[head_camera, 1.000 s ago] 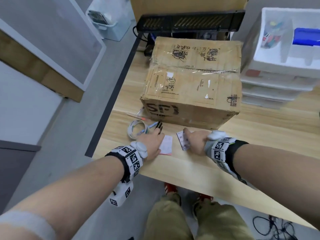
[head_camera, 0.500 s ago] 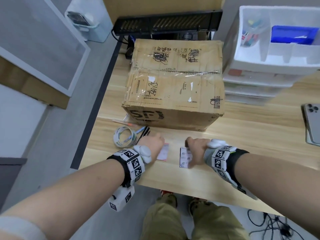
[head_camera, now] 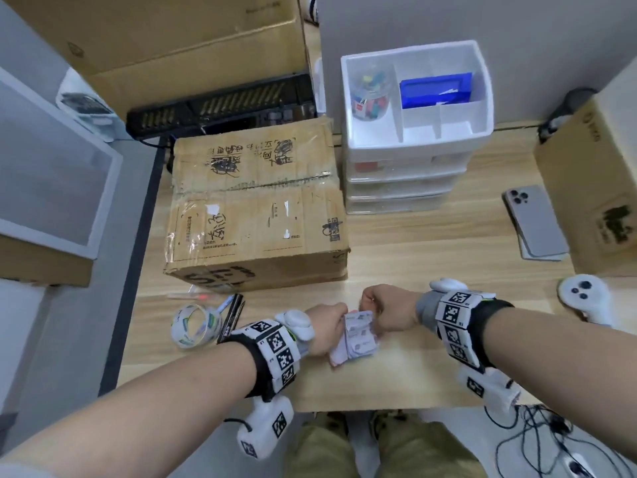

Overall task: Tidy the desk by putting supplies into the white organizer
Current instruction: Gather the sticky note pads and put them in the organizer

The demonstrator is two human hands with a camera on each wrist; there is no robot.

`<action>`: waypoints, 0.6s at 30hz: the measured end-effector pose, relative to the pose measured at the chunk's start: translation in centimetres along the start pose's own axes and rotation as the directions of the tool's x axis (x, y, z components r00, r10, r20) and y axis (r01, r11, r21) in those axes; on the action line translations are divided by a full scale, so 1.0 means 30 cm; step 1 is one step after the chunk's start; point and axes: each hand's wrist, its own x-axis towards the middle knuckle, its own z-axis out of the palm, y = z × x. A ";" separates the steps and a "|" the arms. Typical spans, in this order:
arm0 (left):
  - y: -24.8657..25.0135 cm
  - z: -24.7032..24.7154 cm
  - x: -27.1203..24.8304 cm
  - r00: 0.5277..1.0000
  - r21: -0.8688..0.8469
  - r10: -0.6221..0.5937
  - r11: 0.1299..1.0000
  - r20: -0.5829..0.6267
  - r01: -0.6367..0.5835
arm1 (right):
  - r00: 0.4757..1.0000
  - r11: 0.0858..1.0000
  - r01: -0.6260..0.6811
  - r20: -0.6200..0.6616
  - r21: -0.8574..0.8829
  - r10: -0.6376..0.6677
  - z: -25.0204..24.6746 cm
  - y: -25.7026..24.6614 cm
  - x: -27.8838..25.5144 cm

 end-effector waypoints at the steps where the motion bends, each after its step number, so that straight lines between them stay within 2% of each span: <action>1: 0.050 -0.005 0.013 1.000 -0.062 0.010 0.998 0.002 -0.009 | 0.999 1.000 -0.018 -0.026 0.023 0.018 -0.031 0.026 -0.031; 4: 0.205 -0.041 0.045 1.000 -0.166 0.019 0.986 0.020 -0.015 | 0.996 0.997 -0.058 -0.070 0.050 0.061 -0.119 0.102 -0.116; 9: 0.403 -0.117 0.058 1.000 -0.205 0.016 0.979 0.025 -0.010 | 0.994 0.996 -0.083 -0.073 0.015 0.084 -0.233 0.161 -0.229; 13: 0.504 -0.258 0.056 0.999 -0.037 0.034 0.999 -0.006 -0.035 | 0.991 0.997 -0.071 -0.119 -0.014 0.068 -0.359 0.125 -0.314; 18: 0.510 -0.455 0.039 0.984 0.025 0.045 0.999 -0.174 -0.041 | 0.987 0.990 -0.034 -0.159 -0.136 0.012 -0.502 -0.016 -0.361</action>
